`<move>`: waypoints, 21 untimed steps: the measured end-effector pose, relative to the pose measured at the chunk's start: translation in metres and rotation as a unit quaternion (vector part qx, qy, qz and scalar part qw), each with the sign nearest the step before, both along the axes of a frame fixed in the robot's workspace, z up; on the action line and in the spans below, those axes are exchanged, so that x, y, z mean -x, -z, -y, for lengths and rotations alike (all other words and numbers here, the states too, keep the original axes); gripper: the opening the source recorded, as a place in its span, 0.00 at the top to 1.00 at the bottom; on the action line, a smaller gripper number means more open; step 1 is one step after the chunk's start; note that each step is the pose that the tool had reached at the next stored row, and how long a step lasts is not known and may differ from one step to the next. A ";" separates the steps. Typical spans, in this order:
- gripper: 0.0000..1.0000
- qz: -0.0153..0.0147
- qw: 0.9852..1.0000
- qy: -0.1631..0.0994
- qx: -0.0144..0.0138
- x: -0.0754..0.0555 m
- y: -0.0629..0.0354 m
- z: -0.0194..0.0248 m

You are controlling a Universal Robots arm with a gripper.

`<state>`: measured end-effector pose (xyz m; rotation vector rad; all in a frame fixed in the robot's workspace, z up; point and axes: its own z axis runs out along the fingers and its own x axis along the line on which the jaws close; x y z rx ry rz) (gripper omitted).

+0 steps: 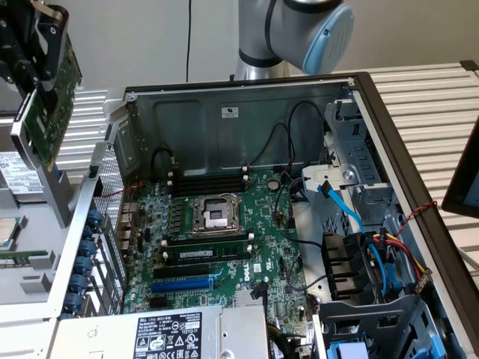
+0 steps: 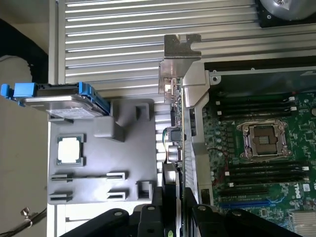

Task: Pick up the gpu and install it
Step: 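Pick up the gpu and move the gpu toward the slot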

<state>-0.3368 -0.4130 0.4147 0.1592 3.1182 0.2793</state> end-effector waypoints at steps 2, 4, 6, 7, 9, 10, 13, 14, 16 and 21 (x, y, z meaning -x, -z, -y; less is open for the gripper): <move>0.73 -0.005 1.000 0.000 0.000 -0.006 -0.0052 0.0013; 0.73 -0.010 1.000 0.000 0.000 -0.013 -0.0103 0.0028; 0.73 -0.013 1.000 0.000 0.000 -0.020 -0.0150 0.0045; 0.73 -0.014 1.000 0.000 0.000 -0.025 -0.0168 0.0055; 0.73 -0.015 1.000 0.000 0.000 -0.034 -0.0186 0.0069; 0.73 -0.015 1.000 0.000 0.000 -0.038 -0.0189 0.0075; 0.73 -0.015 1.000 0.000 0.000 -0.052 -0.0197 0.0091; 0.73 -0.016 1.000 0.000 0.000 -0.057 -0.0198 0.0094; 0.73 -0.016 1.000 0.000 0.000 -0.066 -0.0197 0.0101; 0.73 -0.017 1.000 0.000 0.000 -0.089 -0.0198 0.0115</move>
